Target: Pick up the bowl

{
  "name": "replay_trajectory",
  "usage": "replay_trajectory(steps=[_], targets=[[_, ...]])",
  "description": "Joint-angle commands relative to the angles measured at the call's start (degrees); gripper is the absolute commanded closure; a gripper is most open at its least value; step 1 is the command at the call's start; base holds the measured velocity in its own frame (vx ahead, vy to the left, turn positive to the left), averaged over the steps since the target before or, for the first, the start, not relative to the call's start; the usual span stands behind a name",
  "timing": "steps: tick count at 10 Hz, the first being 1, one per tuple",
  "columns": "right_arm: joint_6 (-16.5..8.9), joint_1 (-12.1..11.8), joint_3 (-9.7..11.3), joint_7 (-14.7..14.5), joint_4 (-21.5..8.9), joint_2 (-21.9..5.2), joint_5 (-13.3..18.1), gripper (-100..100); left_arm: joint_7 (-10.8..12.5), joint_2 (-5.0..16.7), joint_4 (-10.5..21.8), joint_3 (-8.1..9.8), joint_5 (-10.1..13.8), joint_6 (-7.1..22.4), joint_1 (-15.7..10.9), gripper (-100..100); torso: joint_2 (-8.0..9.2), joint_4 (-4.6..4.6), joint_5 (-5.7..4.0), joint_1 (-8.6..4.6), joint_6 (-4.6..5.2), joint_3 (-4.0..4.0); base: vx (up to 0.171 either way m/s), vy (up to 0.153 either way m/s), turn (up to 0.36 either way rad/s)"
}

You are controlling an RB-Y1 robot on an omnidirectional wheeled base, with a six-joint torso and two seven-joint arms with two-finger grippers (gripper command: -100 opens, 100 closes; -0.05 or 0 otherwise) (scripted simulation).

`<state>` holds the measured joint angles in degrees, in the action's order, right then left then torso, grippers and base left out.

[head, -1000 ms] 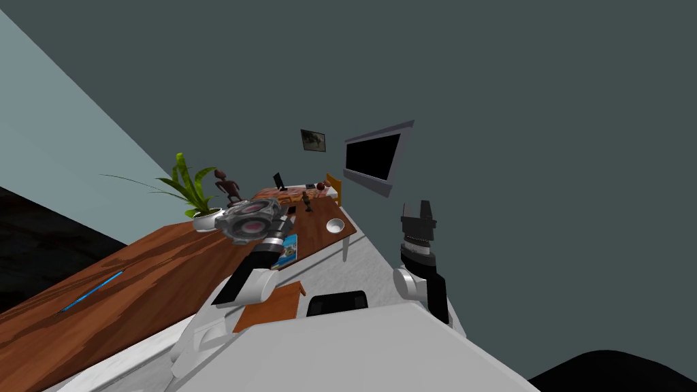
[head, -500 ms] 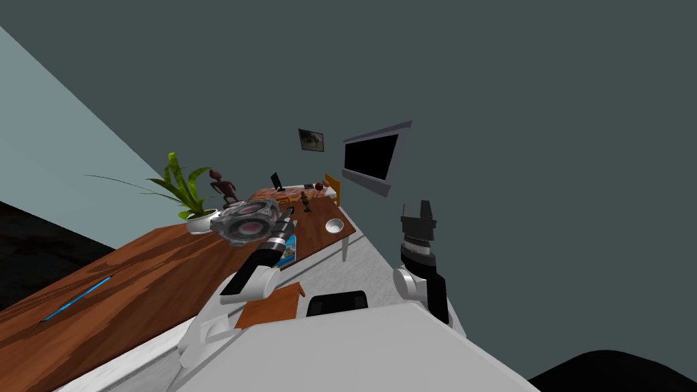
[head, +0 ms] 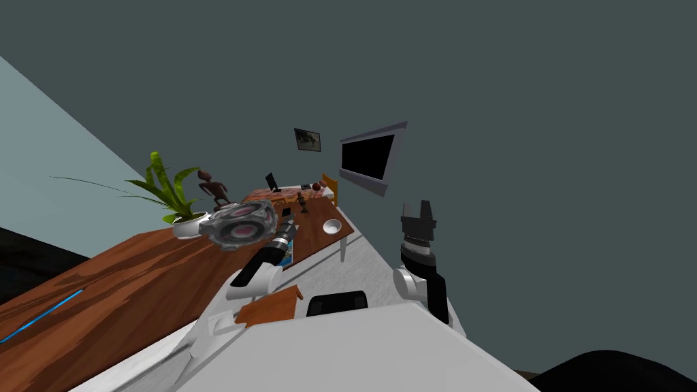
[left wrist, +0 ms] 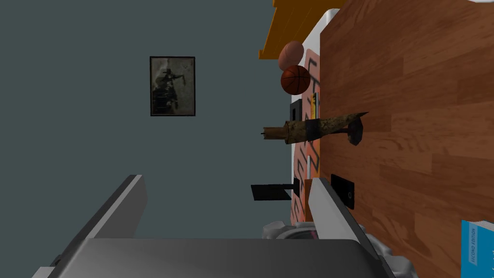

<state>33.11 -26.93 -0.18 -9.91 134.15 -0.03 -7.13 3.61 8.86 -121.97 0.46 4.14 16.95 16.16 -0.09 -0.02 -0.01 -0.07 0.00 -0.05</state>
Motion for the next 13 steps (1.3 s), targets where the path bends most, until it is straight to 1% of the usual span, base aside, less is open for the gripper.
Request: replay_trajectory(steps=[1, 2, 3, 4, 5, 6, 7, 8, 9, 10, 11, 12, 13], targets=[[0.0, 0.0, 0.0, 0.0, 0.0, 0.0, 0.0, 0, 0.5, 0.4, 1.1, 0.25, 0.0, 2.8, -0.4, -100, 0.0, 0.0, 0.0, 0.0, 0.0, 0.0, 0.017, -0.015, -0.04], [0.0, 0.0, 0.0, 0.0, 0.0, 0.0, 0.0, 0, 1.0, 0.2, 2.1, 0.32, -0.6, 4.8, -1.0, -100, 0.0, 0.0, 0.0, 0.0, -0.02, 0.0, 0.023, -0.027, -0.091], [0.0, 0.0, 0.0, 0.0, 0.0, 0.0, 0.0, 0, 1.0, 0.2, 2.1, 0.32, -0.6, 6.3, -1.0, -100, -0.02, -0.01, -0.01, -0.04, 0.0, -0.01, 0.021, -0.021, -0.042], [0.0, 0.0, 0.0, 0.0, 0.0, 0.0, 0.0, 0, 1.6, 0.1, 3.2, 0.39, -1.3, 8.2, -1.5, -100, -0.01, -0.01, -0.01, -0.01, -0.02, -0.01, 0.03, -0.03, -0.088], [0.0, 0.0, 0.0, 0.0, 0.0, 0.0, 0.0, 0, 1.6, 0.1, 3.2, 0.39, -1.3, 9.6, -1.5, -100, -0.03, -0.01, -0.01, -0.04, -0.01, -0.02, 0.024, -0.023, -0.047], [0.0, 0.0, 0.0, 0.0, 0.0, 0.0, 0.0, 0, 1.6, 0.1, 3.2, 0.39, -1.3, 9.8, -1.5, -100, -0.03, -0.01, -0.01, -0.03, -0.02, -0.02, 0.009, -0.01, 0.006], [0.0, 0.0, 0.0, 0.0, 0.0, 0.0, 0.0, 0, 2.1, 0.0, 4.2, 0.46, -2.0, 12.0, -2.0, -100, 0.02, 0.0, 0.0, 0.02, -0.03, 0.01, 0.021, -0.029, -0.117], [0.0, 0.0, 0.0, 0.0, 0.0, 0.0, 0.0, 0, 2.1, 0.0, 4.2, 0.46, -2.0, 13.4, -2.0, -100, -0.01, 0.0, -0.01, -0.05, 0.0, -0.01, 0.026, -0.029, -0.049], [0.0, 0.0, 0.0, 0.0, 0.0, 0.0, 0.0, 0, 2.6, -0.2, 5.2, 0.53, -2.8, 15.4, -2.5, -100, -0.02, -0.01, -0.02, -0.05, -0.03, -0.01, 0.041, -0.04, -0.083], [0.0, 0.0, 0.0, 0.0, 0.0, 0.0, 0.0, 0, 2.6, -0.2, 5.2, 0.53, -2.8, 16.9, -2.5, -100, -0.06, -0.01, -0.02, -0.09, -0.01, -0.04, 0.037, -0.039, -0.045], [0.0, 0.0, 0.0, 0.0, 0.0, 0.0, 0.0, 0, 3.1, -0.3, 6.2, 0.59, -3.7, 18.6, -2.9, -100, -0.07, -0.02, -0.03, -0.09, -0.02, -0.04, 0.041, -0.051, -0.105], [0.0, 0.0, 0.0, 0.0, 0.0, 0.0, 0.0, 0, 3.1, -0.3, 6.2, 0.59, -3.7, 20.1, -2.9, -100, -0.08, -0.02, -0.03, -0.13, -0.01, -0.05, 0.041, -0.043, -0.051], [0.0, 0.0, 0.0, 0.0, 0.0, 0.0, 0.0, 0, 3.6, -0.5, 7.2, 0.66, -4.5, 21.8, -3.3, -100, -0.08, -0.02, -0.03, -0.11, -0.02, -0.05, 0.067, -0.038, -0.115]])
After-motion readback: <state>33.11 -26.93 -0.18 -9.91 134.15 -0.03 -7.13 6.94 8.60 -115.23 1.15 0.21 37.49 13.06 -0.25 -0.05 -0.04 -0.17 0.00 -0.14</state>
